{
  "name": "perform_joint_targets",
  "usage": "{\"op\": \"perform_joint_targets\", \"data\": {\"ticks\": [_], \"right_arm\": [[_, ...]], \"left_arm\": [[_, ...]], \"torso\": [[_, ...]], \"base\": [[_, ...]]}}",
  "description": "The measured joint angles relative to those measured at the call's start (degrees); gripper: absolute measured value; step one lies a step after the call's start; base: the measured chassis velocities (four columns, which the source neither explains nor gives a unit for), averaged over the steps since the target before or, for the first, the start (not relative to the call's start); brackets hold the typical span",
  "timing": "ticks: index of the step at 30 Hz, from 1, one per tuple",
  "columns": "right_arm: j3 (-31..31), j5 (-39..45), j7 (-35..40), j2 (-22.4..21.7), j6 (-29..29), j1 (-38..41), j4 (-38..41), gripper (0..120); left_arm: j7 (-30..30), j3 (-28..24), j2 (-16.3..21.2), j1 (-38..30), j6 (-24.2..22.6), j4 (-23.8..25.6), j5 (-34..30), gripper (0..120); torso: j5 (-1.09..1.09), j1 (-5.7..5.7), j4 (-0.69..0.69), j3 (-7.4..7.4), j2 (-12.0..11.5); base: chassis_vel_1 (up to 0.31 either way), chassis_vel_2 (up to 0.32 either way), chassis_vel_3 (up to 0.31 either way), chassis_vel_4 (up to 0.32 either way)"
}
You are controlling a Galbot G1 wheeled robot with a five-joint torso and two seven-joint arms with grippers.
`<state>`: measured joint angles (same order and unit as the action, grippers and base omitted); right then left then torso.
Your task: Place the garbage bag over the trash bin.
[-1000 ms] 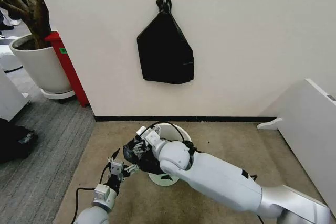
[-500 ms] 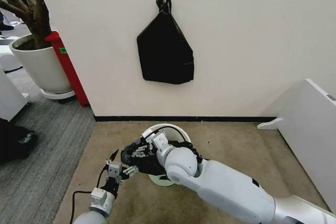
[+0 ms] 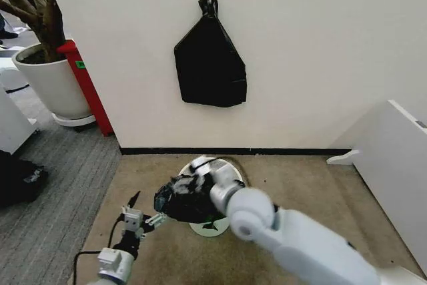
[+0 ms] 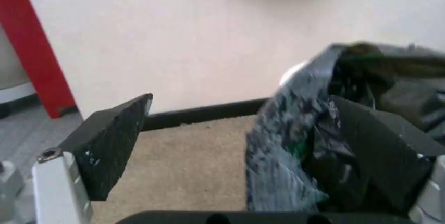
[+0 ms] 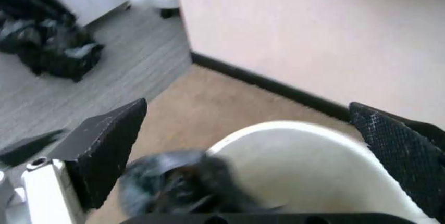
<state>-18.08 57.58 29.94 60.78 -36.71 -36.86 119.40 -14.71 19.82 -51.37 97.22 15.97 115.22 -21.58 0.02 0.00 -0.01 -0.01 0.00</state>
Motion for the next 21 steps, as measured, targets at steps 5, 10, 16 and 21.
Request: {"op": "perform_joint_targets", "data": {"ticks": [5, 10, 16, 21], "right_arm": [[2.6, 5.4, -7.9, -4.0, -4.1, 8.8, -7.9, 100], [-2.5, 8.2, -15.9, -4.3, -5.3, 17.8, -19.8, 100], [-16.3, 5.0, -29.2, -5.3, -5.4, 27.6, -30.2, 100], [-24.5, -9.1, -46.3, -4.6, -5.4, 33.7, -38.3, 100]], "left_arm": [[-0.8, 5.7, -1.9, 5.4, -3.9, 7.3, -1.2, 100], [-1.9, 9.3, -5.6, 10.2, -6.1, 12.1, 0.3, 100], [-2.0, 10.2, -9.1, 11.3, -5.9, 13.3, 3.4, 100], [-1.4, 9.8, -11.0, 10.8, -5.0, 12.7, 5.7, 100]], "torso": [[0.01, 0.00, 0.00, 0.01, 0.0], [0.00, 0.00, 0.02, 0.01, 0.0], [-0.02, 0.00, 0.03, 0.01, 0.0], [-0.03, 0.00, -0.04, 0.01, 0.0]], "base": [[0.000, 0.000, 0.000, 0.000], [0.000, 0.000, 0.000, 0.000], [0.000, 0.000, 0.000, 0.000], [0.000, 0.000, 0.000, 0.000]]}}
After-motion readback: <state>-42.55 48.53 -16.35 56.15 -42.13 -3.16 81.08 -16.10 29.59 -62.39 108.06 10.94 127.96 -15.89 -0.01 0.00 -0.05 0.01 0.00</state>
